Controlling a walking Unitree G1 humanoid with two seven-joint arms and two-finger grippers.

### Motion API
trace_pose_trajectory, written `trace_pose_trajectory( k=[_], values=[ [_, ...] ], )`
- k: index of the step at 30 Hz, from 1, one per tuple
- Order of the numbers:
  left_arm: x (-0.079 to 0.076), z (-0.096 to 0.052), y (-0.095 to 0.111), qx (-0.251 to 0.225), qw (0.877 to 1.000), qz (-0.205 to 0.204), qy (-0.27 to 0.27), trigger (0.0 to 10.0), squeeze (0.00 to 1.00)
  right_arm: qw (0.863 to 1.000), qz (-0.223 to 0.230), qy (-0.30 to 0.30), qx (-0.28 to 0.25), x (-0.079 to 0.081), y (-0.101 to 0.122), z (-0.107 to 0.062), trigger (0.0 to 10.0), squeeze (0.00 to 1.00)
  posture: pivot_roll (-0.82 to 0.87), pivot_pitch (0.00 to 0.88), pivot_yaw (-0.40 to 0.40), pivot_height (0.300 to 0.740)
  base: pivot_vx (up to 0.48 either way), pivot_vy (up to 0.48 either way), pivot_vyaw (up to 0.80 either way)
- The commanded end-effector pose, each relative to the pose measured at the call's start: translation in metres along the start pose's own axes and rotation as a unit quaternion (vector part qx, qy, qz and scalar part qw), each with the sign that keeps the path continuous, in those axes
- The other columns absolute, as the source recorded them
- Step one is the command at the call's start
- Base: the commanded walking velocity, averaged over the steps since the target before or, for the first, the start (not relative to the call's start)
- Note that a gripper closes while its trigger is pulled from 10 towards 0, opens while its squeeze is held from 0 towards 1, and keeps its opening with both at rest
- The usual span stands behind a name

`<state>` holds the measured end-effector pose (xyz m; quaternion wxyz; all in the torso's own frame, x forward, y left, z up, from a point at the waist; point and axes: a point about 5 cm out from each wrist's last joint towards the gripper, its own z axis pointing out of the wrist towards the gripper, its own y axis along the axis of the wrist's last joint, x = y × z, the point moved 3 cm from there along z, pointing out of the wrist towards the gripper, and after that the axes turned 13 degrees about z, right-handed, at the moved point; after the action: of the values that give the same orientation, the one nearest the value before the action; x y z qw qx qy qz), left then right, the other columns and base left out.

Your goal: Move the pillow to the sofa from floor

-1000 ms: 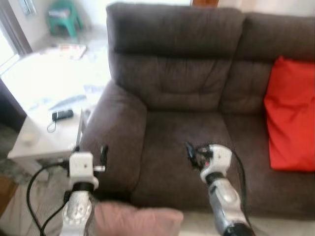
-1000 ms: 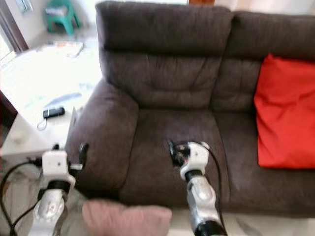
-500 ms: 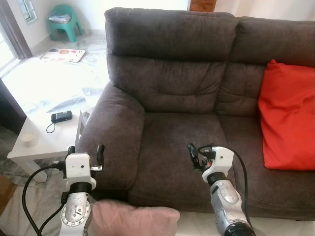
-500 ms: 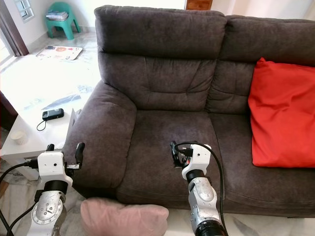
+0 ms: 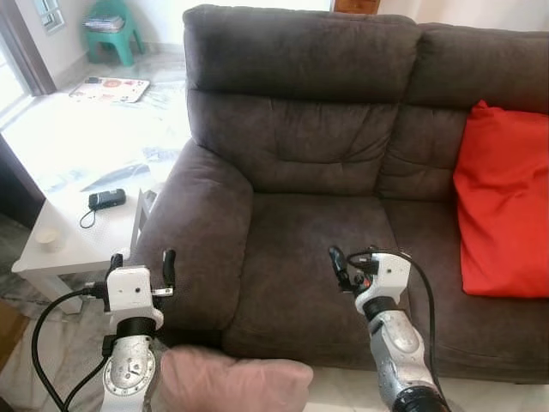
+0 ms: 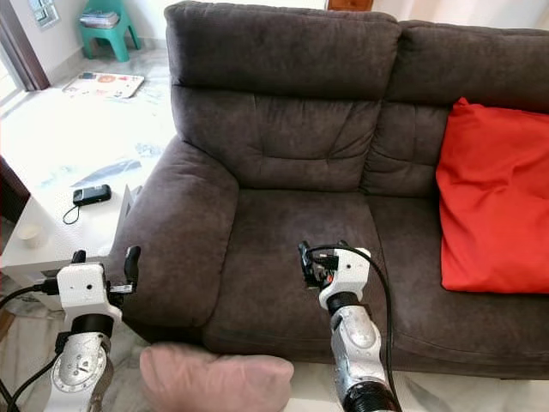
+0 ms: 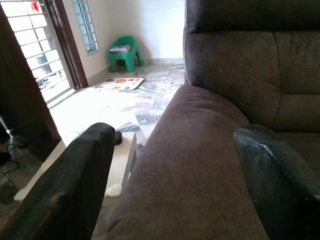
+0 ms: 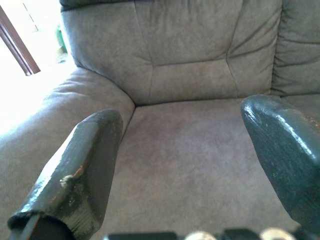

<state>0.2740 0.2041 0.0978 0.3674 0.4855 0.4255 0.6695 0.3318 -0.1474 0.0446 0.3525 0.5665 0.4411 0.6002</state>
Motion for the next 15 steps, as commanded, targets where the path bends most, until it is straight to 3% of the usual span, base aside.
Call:
trace_pose_trajectory(
  k=[1,15],
  values=[
    [0.0,-0.0004,0.0011,-0.002,1.0,0.012,-0.002,10.0,0.0,1.0,-0.004,0.006,-0.014,0.0009,0.0077,0.0023,10.0,0.0,0.09,0.019,-0.043,0.74,0.0,0.0,0.0],
    [-0.002,0.0008,0.0011,0.0,1.0,0.014,-0.008,10.0,0.0,1.0,-0.003,0.01,-0.011,0.0048,0.0062,0.0022,10.0,0.0,0.09,0.013,-0.039,0.74,0.0,0.0,0.0]
  ],
)
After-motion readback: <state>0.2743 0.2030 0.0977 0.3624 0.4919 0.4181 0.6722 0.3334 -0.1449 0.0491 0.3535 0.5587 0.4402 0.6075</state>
